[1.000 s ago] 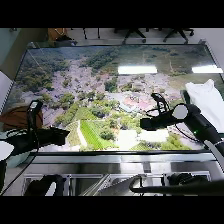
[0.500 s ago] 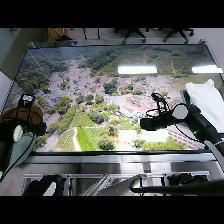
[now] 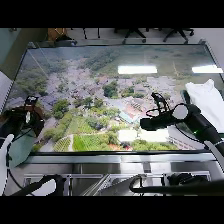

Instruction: Fold the shirts.

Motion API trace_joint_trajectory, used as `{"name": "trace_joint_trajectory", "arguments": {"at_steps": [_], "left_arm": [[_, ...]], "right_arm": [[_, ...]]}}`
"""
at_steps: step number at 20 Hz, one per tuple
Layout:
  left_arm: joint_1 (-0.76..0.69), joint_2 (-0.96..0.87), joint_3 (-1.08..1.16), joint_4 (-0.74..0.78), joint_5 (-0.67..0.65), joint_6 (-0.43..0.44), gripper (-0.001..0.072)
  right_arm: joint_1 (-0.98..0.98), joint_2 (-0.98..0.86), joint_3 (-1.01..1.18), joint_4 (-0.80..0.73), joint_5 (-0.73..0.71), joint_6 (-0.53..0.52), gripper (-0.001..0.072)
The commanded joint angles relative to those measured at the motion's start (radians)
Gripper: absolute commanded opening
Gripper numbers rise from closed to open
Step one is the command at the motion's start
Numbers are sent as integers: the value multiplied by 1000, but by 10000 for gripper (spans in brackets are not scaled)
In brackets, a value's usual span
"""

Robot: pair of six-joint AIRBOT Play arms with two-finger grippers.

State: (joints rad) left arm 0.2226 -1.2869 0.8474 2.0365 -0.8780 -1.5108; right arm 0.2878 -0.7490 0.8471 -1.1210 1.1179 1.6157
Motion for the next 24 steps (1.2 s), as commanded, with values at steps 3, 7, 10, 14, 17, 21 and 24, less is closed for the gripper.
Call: {"name": "trace_joint_trajectory", "arguments": {"at_steps": [3, 7, 10, 14, 17, 21, 24], "left_arm": [[42, -232, 187, -85, -32, 0, 687], [42, -304, 281, -74, -131, 20, 13], [10, -253, 388, -105, -206, 21, 11], [-116, -65, 583, -314, -245, 75, 11], [-261, 78, 680, -453, -277, 82, 11], [-484, 195, 621, -627, -314, 80, 12], [-661, 231, 481, -650, -225, 22, 12]], "right_arm": [[1, 0, 0, 0, 0, 0, 20], [1, 0, 0, 0, 0, 0, 20], [1, 0, 0, 0, 0, 0, 20], [1, 0, 0, 0, 0, 0, 20], [1, 0, 0, 0, 0, 0, 20], [1, 0, 0, 0, -4, 0, 20], [1, -4, 0, 1, -3, 0, 20]]}}
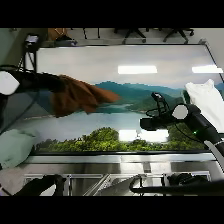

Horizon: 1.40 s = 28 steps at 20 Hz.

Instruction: Fold the shirts.

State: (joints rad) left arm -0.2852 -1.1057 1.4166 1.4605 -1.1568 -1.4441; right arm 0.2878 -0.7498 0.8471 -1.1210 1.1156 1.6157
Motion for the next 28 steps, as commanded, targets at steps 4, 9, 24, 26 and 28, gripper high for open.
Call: {"name": "trace_joint_trajectory", "arguments": {"at_steps": [4, 9, 24, 26, 28], "left_arm": [[-319, 12, -220, -75, 130, -117, 29], [-251, -16, -115, -71, -93, -132, 678], [639, -82, -613, -572, 164, 235, 679], [660, -185, -571, -571, 194, 240, 679], [655, -286, -506, -571, 200, 240, 679]], "right_arm": [[0, -4, 2, 0, 43, 0, 21], [-57, -3, 105, -32, 116, -12, 29], [-178, -281, 167, 163, -19, -196, 442], [-133, -335, 167, 165, -92, -196, 442], [-93, -389, 168, 166, -157, -196, 442]]}}
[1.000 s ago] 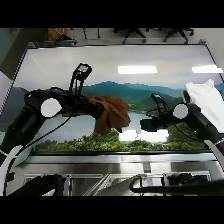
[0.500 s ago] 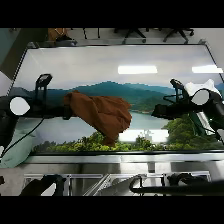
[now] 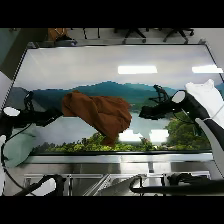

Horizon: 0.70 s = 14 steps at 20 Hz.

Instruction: Fold the shirts.

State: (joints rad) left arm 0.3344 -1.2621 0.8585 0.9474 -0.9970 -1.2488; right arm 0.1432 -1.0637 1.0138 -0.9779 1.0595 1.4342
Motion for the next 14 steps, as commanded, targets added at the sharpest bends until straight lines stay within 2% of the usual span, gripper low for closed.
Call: {"name": "trace_joint_trajectory", "arguments": {"at_steps": [1, 3, 7, 10, 11, 12, 13, 14], "left_arm": [[27, -180, 89, -61, 39, 45, 679], [6, -266, 161, -60, 32, 45, 679], [-71, -396, 275, -61, 33, 43, 678], [-119, -468, 341, -58, 32, 42, 650], [-122, -480, 358, -58, 32, 25, 476], [-121, -487, 377, -58, 26, 25, 115], [-116, -486, 390, -56, 17, 25, 15], [-106, -483, 409, -57, -4, 25, 13]], "right_arm": [[69, -101, 1, 33, -122, -14, 442], [97, -152, 2, 93, -158, -43, 442], [117, -218, 2, 338, -211, -218, 441], [117, -229, 2, 427, -234, -286, 440], [117, -229, 2, 434, -243, -287, 429], [116, -229, 2, 433, -248, -288, 354], [116, -229, 2, 434, -248, -303, 172], [116, -229, 2, 434, -248, -322, 44]]}}
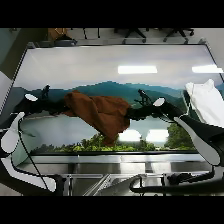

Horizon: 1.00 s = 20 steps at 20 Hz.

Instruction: Fold the shirts.

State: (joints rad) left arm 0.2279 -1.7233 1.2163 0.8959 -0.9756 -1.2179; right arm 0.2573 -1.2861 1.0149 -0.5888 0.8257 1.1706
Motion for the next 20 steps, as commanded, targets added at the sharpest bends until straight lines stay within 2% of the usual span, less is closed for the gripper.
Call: {"name": "trace_joint_trajectory", "arguments": {"at_steps": [1, 3, 5, 10, 13, 17, 20], "left_arm": [[13, -18, 75, -5, -60, -6, 11], [43, 16, 124, -5, -132, -6, 10], [65, 77, 193, -6, -212, -6, 9], [49, 344, 423, -7, -353, -6, 9], [29, 539, 535, -9, -349, -32, 10], [22, 792, 697, 3, -322, -33, 10], [22, 914, 808, 103, -283, -34, 10]], "right_arm": [[0, -2, 1, 44, -13, -69, 20], [-11, 23, 15, 42, -6, -88, 20], [-60, 62, 86, 32, 60, -87, 20], [-209, 242, 419, 32, 263, -69, 20], [-257, 388, 599, 27, 303, -41, 20], [-285, 587, 728, -3, 300, -42, 20], [-285, 709, 789, -134, 234, -41, 20]]}}
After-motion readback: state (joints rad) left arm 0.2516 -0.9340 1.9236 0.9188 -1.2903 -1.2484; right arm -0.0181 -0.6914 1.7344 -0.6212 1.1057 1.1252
